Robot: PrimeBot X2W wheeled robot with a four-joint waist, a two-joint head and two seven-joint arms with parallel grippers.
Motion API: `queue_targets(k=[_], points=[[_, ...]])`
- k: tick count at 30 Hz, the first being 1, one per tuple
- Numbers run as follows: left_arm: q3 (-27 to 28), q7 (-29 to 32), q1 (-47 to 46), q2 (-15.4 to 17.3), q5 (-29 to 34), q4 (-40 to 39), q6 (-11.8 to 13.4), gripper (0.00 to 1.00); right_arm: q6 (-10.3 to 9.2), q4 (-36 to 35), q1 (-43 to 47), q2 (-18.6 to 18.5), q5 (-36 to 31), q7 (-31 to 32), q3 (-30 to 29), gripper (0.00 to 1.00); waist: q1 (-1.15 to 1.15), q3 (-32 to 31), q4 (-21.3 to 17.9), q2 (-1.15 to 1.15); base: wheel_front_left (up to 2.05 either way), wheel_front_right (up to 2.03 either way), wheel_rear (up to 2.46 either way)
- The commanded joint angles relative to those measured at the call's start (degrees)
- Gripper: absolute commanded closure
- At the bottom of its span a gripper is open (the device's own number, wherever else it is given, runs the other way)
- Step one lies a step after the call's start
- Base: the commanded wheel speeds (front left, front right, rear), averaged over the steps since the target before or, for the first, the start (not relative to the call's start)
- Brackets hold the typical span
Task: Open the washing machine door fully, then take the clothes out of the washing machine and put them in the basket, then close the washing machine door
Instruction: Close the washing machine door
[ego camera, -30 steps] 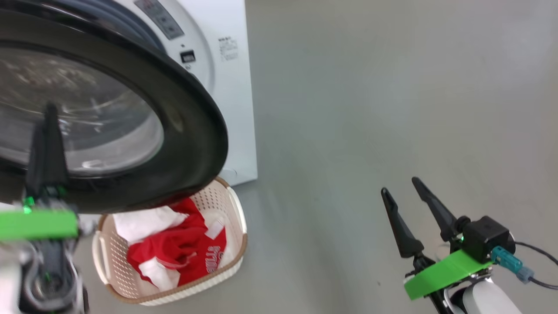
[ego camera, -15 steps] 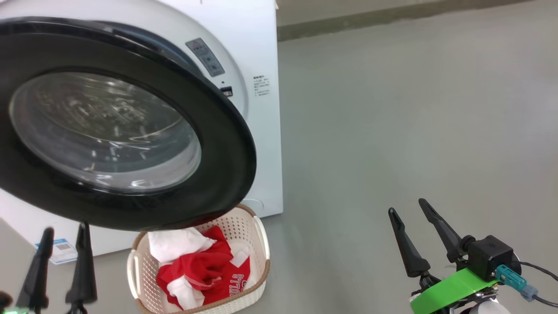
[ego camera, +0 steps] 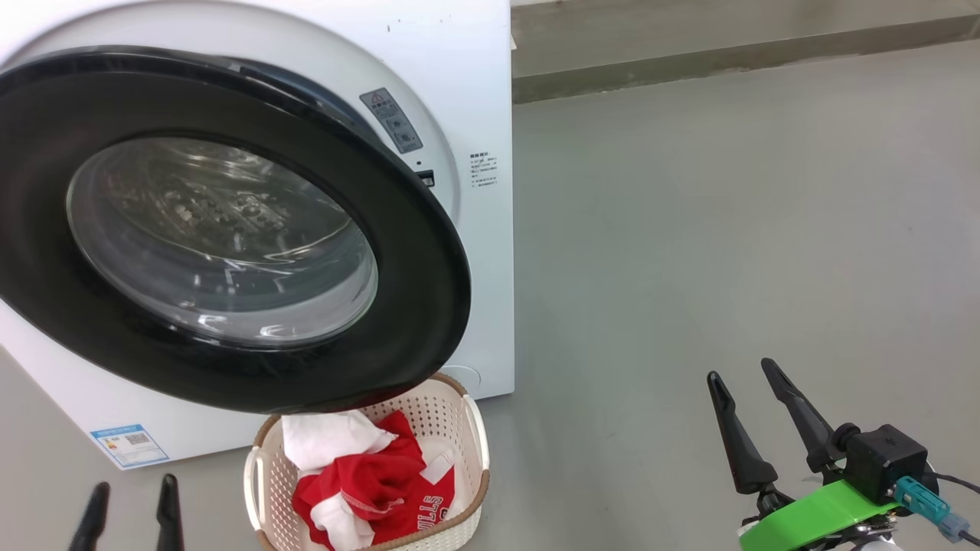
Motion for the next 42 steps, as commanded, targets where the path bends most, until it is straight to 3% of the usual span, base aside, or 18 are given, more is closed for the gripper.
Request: queue_targets(k=[1,13,32,33,34,35,36,37,42], points=[[2.11,-0.69,-1.26,0.04,0.57,-1.11,-0.44,0.0,0.36,-1.63,-0.87,-0.14,-0.24,-0.37,0.91,0.0,0.0,-0.07,0.0,0.0,0.0,0.0,0.0],[2.45,-0.7,-0.65,-1.39,2.93,-0.26,-0.77,0.0,0.36,-1.61,-0.49,0.07,-0.41,-0.37,0.42,0.0,0.0,-0.41,0.37,0.0,0.0,0.0,0.0],[2.08,-0.7,-0.99,-0.81,4.16,1.6,-0.8,0.0,0.36,-1.44,-0.37,0.21,-0.94,-0.37,0.95,0.0,0.0,-0.21,1.53,0.0,0.0,0.0,0.0],[2.06,-0.7,-1.18,-0.89,4.37,1.7,-0.8,0.0,0.36,-1.47,-0.36,0.2,-1.12,-0.37,0.93,0.09,0.0,-0.2,1.9,0.0,0.0,0.0,0.0],[2.02,-0.7,-1.32,-1.02,4.55,1.64,-0.8,0.0,0.36,-1.41,-0.36,0.19,-1.21,-0.37,1.08,0.38,0.0,-0.19,2.31,0.0,0.0,0.0,0.0],[1.84,-0.7,-1.38,-1.09,4.67,1.57,-0.8,0.0,0.36,-1.27,-0.42,0.14,-1.27,-0.37,1.39,0.6,0.0,-0.17,2.75,0.0,0.0,0.0,0.0],[1.63,-0.7,-1.4,-1.12,4.79,1.52,-0.8,0.0,0.36,-1.15,-0.62,0.17,-1.29,-0.37,1.64,0.75,0.0,-0.12,3.19,0.0,0.0,0.0,0.0],[1.46,-0.7,-1.41,-1.14,4.93,1.5,-0.8,0.0,0.36,-0.96,-0.87,0.19,-1.18,-0.37,2.07,0.98,0.0,-0.06,3.68,0.0,0.0,0.0,0.0],[1.18,-0.7,-1.69,-1.49,6.0,1.74,-0.8,0.0,0.36,1.37,-2.76,-0.4,-0.26,-0.37,5.48,1.0,0.0,-0.12,6.81,0.0,0.0,0.0,0.0]])
